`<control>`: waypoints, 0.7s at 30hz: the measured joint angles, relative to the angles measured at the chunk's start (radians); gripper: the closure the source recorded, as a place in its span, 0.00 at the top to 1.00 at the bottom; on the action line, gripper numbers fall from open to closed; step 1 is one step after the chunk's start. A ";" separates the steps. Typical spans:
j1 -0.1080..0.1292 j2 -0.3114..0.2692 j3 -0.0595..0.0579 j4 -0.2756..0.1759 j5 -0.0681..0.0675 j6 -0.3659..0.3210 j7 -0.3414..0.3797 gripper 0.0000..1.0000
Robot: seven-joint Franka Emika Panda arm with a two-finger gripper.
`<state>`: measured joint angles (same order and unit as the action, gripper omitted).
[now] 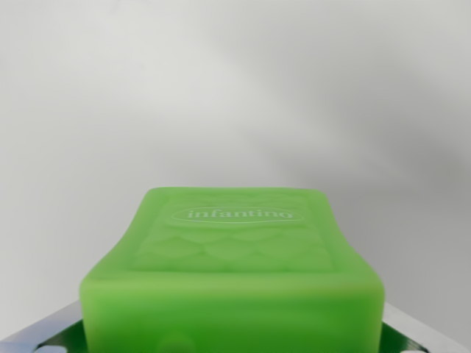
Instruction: Stack cube
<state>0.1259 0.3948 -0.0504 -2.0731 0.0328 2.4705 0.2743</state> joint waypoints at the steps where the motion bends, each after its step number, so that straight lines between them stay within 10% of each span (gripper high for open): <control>1: 0.003 0.002 0.000 0.004 0.000 -0.001 0.004 0.00; 21: 0.062 0.042 0.001 0.073 0.000 -0.032 0.075 0.00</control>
<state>0.1880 0.4365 -0.0495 -1.9997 0.0328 2.4382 0.3489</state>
